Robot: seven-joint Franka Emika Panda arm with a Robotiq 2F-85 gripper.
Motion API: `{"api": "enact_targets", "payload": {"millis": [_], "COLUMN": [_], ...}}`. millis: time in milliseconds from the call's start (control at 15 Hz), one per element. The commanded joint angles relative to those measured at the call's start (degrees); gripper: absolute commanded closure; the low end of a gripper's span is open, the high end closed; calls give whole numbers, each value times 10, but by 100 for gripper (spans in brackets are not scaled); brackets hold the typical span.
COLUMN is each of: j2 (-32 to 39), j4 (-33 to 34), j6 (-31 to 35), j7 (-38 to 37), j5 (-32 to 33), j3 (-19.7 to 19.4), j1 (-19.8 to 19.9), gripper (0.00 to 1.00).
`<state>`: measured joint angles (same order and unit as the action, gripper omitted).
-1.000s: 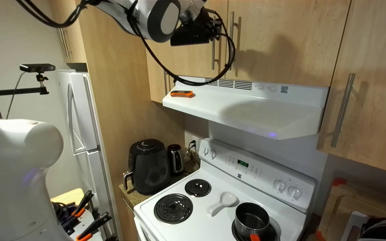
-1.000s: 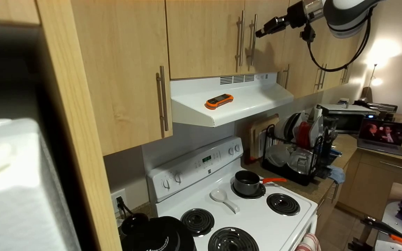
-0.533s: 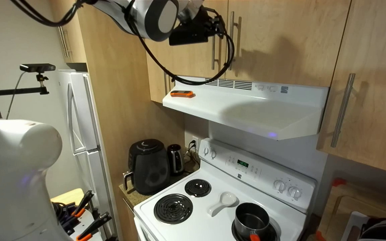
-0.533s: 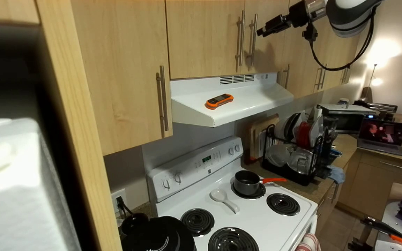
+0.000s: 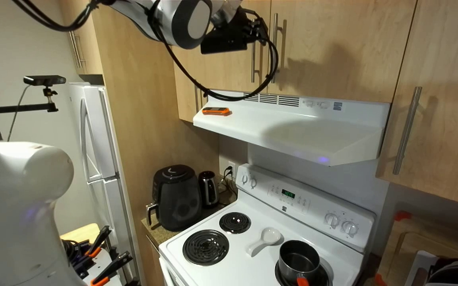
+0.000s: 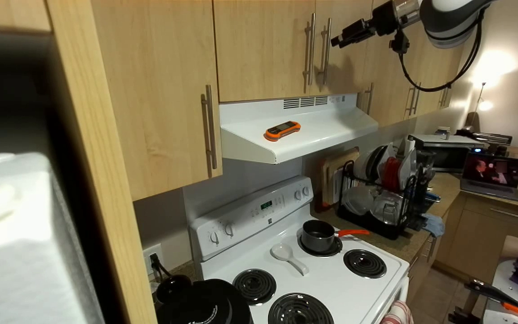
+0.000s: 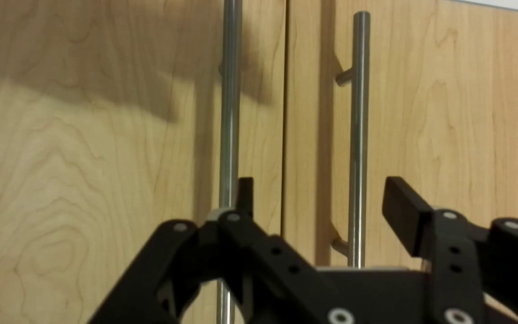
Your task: Open the left cabinet door
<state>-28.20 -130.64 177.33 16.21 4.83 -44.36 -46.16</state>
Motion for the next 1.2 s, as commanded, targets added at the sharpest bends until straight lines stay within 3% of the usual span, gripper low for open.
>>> {"api": "enact_targets", "payload": {"millis": [0,667,1133], "j2": [19,46,57], "j4": [5,57,82], "j6": [16,58,45], "j7": [1,6,1], "j5": [-7,-10,-30], "j3": [-17,-126,-177], "j1": [-18,-156,-201], "gripper": [1,0,0]}}
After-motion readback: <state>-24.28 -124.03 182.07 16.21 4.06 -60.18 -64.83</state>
